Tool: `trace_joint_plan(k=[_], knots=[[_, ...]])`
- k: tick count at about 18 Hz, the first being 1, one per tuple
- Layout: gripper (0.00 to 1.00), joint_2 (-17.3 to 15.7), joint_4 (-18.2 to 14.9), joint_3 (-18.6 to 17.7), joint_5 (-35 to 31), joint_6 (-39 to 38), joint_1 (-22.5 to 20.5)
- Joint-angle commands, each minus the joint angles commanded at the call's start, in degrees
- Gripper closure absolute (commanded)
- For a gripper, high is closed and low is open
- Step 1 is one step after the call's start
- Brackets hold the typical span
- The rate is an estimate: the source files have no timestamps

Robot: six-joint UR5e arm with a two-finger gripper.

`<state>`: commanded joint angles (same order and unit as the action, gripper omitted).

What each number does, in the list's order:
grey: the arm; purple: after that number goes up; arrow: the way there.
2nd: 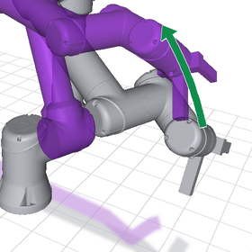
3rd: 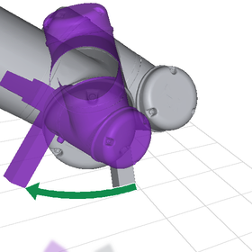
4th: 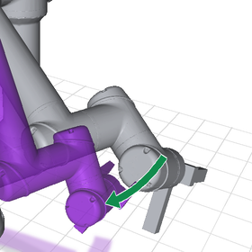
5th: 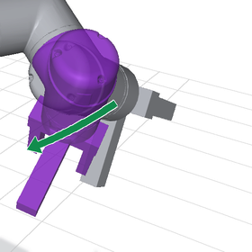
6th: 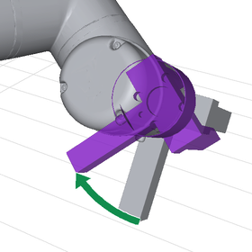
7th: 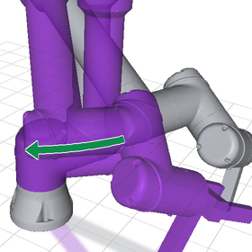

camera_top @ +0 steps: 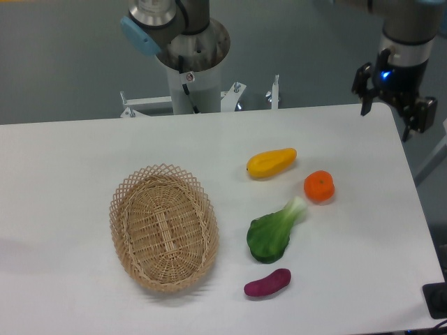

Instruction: Place the green vegetable on the table

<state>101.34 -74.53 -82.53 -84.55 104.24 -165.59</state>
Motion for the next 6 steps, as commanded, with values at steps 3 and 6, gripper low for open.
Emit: trace_joint_plan(k=[3,6], knots=[[0.00,-0.1,0.0,0.0,0.2,0.0,-0.1],[0.00,-0.1,0.0,0.0,0.6,0.0,0.0]])
